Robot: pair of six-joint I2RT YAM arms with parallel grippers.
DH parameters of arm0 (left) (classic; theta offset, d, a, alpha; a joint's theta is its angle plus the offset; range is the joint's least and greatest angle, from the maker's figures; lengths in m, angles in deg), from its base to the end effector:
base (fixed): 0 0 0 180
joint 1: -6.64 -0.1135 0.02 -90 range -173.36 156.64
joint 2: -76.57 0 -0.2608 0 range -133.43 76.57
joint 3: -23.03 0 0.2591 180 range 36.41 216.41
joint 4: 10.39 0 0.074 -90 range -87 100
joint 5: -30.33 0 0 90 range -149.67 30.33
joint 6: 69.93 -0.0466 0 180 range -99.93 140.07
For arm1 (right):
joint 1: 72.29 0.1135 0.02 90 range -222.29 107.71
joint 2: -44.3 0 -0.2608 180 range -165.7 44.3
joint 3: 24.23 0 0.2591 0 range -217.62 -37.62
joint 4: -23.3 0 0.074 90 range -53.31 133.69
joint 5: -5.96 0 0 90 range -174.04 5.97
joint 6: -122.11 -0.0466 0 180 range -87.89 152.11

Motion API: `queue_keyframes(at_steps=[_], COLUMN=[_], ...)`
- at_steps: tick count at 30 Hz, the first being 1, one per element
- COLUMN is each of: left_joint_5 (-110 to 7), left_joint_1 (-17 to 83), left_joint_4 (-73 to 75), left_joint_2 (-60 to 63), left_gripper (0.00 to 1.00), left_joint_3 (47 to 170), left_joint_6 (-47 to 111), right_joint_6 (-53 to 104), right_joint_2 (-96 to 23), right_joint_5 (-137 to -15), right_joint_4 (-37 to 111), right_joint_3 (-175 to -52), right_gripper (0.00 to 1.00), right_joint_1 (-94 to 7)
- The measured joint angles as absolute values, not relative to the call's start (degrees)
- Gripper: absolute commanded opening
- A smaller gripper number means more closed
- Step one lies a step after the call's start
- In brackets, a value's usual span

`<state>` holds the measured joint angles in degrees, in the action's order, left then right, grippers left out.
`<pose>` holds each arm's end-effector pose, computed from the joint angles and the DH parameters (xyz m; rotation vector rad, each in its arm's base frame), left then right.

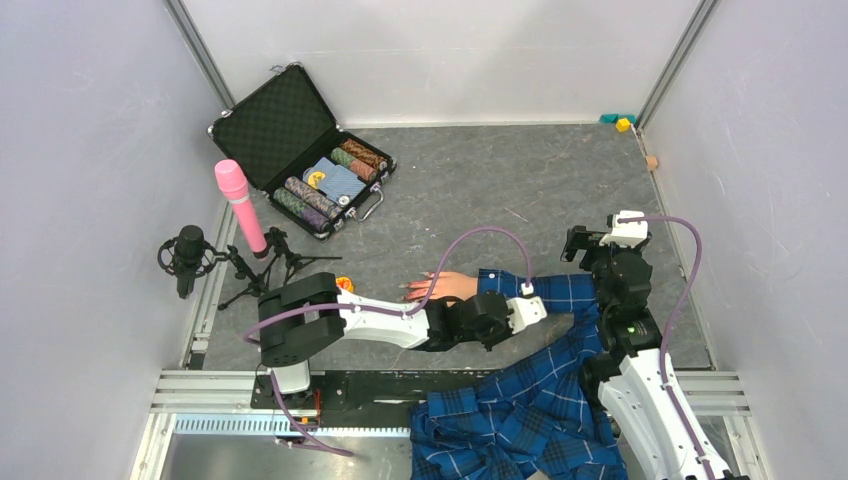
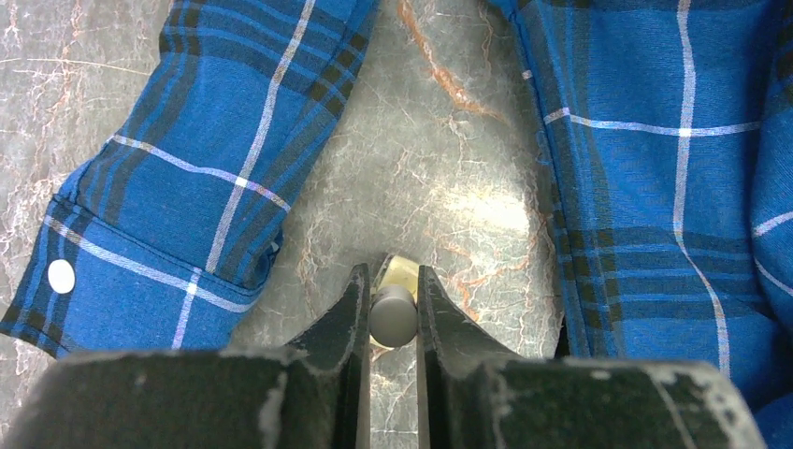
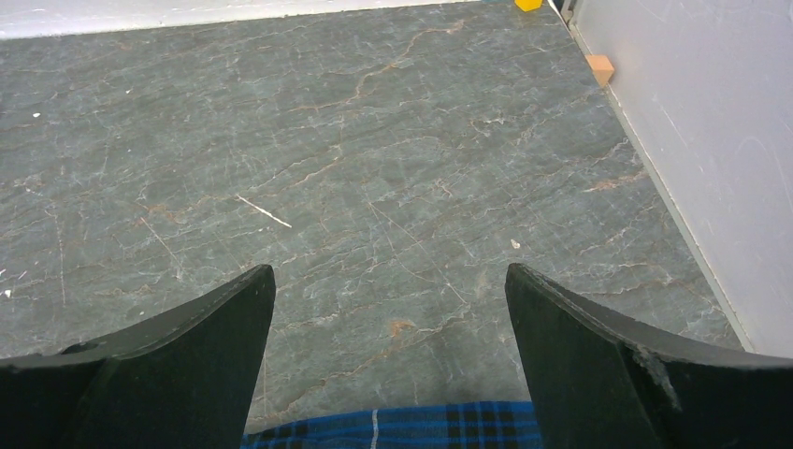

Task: Paint the nails
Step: Pick up the nail polish bottle from the center of the board.

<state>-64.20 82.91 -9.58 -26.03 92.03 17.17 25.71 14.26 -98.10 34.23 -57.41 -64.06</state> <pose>0.0966 -0.3800 0.1566 1.3925 1.7575 -0.6349 0.1709 0.0133 0.2421 0.1551 1.6956 -0.0190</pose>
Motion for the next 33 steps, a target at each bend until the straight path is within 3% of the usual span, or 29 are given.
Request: queue_keyframes(at_steps=[9,16,22,27,33], left_joint_5=[-72.88,-78.65,-73.99,-68.03,-60.77], left_joint_1=[82.99,81.11,71.74,63.41,61.03], left_joint_4=[-7.22,0.74,3.78,5.22,6.03], left_joint_2=[-23.26,-13.14,-6.14,-0.70,9.53], left_gripper=[0.02,0.02,0.02,0.02,0.02], left_joint_3=[91.94,91.98,88.86,84.62,80.68], left_joint_6=[20.73,32.41,42.28,47.71,50.20], right_joint_6=[25.74,27.11,27.31,28.36,27.38], right_joint_2=[14.24,9.17,2.59,2.00,-1.43], right_joint_5=[-96.00,-78.95,-62.50,-56.09,-49.64], right_joint_4=[34.18,29.48,23.15,21.11,16.63], right_joint_3=[-57.41,-57.41,-55.42,-54.55,-54.55], right_gripper=[0.98,0.92,0.92,0.93,0.93], right_joint_1=[-64.06,-63.67,-59.06,-50.14,-41.00])
